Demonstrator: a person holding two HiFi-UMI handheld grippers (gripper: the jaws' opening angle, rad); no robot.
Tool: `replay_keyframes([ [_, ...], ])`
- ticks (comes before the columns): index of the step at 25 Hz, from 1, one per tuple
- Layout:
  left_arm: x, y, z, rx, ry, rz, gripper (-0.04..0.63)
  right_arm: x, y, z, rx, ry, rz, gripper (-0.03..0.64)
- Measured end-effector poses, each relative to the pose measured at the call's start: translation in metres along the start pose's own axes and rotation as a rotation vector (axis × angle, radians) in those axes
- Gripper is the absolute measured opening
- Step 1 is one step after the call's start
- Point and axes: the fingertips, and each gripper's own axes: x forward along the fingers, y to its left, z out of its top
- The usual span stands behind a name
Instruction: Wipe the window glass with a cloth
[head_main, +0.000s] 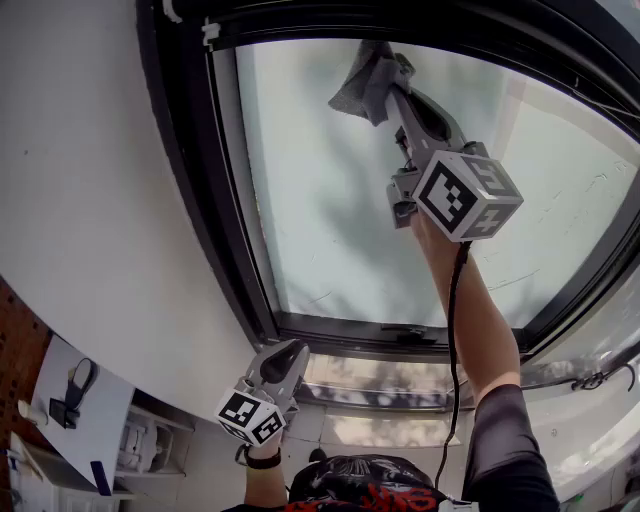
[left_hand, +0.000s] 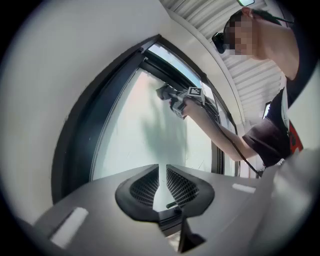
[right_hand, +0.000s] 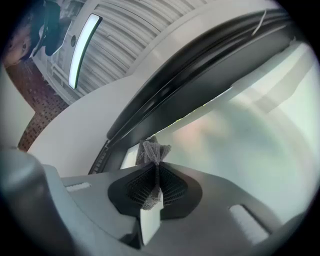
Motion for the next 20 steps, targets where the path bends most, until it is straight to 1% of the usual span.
replay_keyframes([
  [2,0.014,-0.007,-0.014,-0.013,0.021,-0.028,0.034,-0.033,-0.043,0.018,-0.036,-0.014,-0.063,0.026],
  [4,0.031,-0.019,-0.021,-0.012,0.04,-0.067,0.034,-0.071,-0.091,0.036,-0.081,-0.025,-0.147,0.025],
  [6,0.05,-0.034,-0.021,0.003,0.059,-0.116,0.034,-0.116,-0.146,0.057,-0.14,-0.035,-0.264,0.026],
  [9,0.075,-0.057,-0.025,0.02,0.078,-0.174,0.034,-0.177,-0.222,0.092,-0.27,-0.027,-0.457,0.026],
  [12,0.097,-0.082,-0.026,0.023,0.091,-0.227,0.034,-0.23,-0.288,0.125,-0.344,-0.008,-0.628,0.026],
  [14,0.107,-0.095,-0.028,0.025,0.096,-0.26,0.034,-0.266,-0.323,0.146,-0.411,0.014,-0.762,0.025],
  [16,0.112,-0.104,-0.033,0.025,0.094,-0.277,0.034,-0.299,-0.345,0.166,-0.48,0.012,-0.895,0.026],
  [17,0.113,-0.106,-0.034,0.024,0.095,-0.276,0.034,-0.312,-0.347,0.175,-0.521,-0.005,-0.95,0.025],
  [18,0.113,-0.107,-0.033,0.024,0.098,-0.272,0.034,-0.321,-0.344,0.182,-0.569,-0.026,-0.987,0.026],
  [19,0.112,-0.107,-0.031,0.024,0.101,-0.264,0.034,-0.322,-0.335,0.185,-0.61,-0.043,-0.994,0.025],
  [20,0.111,-0.105,-0.029,0.025,0.101,-0.255,0.034,-0.316,-0.322,0.182,-0.633,-0.053,-0.967,0.026],
])
